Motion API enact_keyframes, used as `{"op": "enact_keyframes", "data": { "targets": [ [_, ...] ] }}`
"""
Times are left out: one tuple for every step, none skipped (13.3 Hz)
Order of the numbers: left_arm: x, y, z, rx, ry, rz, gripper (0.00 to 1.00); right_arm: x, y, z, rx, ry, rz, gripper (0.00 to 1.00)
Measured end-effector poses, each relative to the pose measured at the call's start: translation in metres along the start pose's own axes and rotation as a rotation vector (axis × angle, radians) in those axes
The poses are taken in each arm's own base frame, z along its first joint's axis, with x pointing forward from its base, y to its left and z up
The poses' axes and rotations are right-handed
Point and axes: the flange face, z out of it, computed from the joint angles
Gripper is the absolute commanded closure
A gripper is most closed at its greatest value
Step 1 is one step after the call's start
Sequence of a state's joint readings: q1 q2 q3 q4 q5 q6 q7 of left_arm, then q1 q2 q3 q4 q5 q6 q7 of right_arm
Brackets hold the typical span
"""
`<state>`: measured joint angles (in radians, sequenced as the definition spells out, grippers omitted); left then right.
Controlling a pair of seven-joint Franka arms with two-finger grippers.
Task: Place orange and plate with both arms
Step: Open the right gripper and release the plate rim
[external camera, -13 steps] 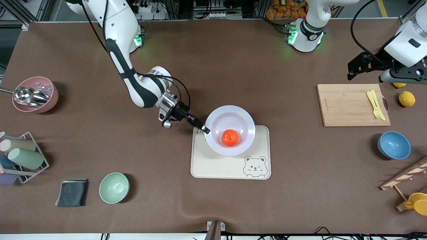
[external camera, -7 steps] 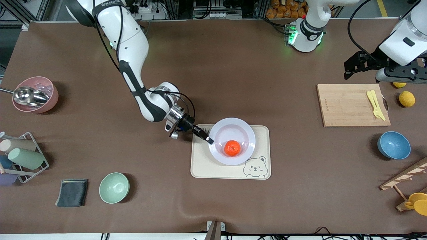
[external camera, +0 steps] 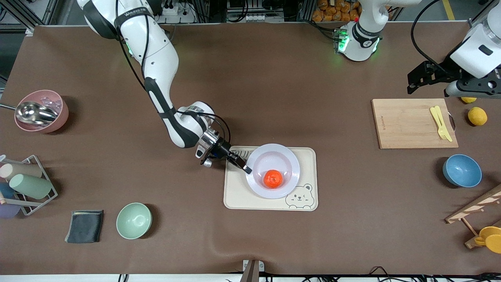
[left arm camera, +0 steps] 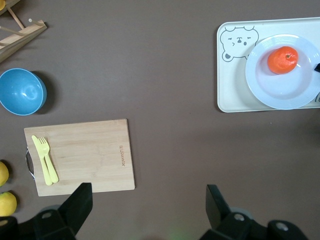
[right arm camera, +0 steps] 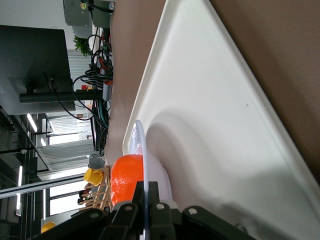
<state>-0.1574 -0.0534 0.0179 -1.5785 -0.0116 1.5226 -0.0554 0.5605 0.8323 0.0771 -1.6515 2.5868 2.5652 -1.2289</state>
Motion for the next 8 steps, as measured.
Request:
{"op": "enact_keyframes", "data": {
  "targets": [
    [0.0, -0.001, 0.0, 0.0, 0.0, -0.001, 0.0, 0.001, 0.001, 0.0, 0.0, 0.001, 0.001, 0.77],
    [0.0, -0.001, 0.0, 0.0, 0.0, -0.002, 0.0, 0.003, 0.002, 0.0, -0.002, 0.005, 0.002, 0.6],
    [0.0, -0.001, 0.001, 0.0, -0.001, -0.002, 0.0, 0.006, 0.003, 0.0, -0.003, 0.01, 0.004, 0.57],
    [0.0, -0.001, 0.001, 0.0, -0.002, -0.002, 0.0, 0.011, 0.004, -0.002, -0.01, 0.021, 0.006, 0.52],
    [0.001, -0.001, 0.002, 0.0, -0.004, -0.002, 0.0, 0.018, 0.002, -0.004, -0.035, 0.041, 0.006, 0.52],
    [0.001, -0.001, 0.003, 0.001, -0.005, -0.002, 0.0, 0.024, -0.001, -0.007, -0.073, 0.067, 0.005, 0.51],
    [0.001, 0.0, 0.003, 0.001, -0.006, -0.001, 0.0, 0.029, -0.008, -0.009, -0.109, 0.093, 0.003, 0.51],
    [0.001, 0.001, 0.003, 0.001, -0.006, 0.002, 0.0, 0.032, -0.014, -0.01, -0.132, 0.11, 0.002, 0.51]
  ]
}}
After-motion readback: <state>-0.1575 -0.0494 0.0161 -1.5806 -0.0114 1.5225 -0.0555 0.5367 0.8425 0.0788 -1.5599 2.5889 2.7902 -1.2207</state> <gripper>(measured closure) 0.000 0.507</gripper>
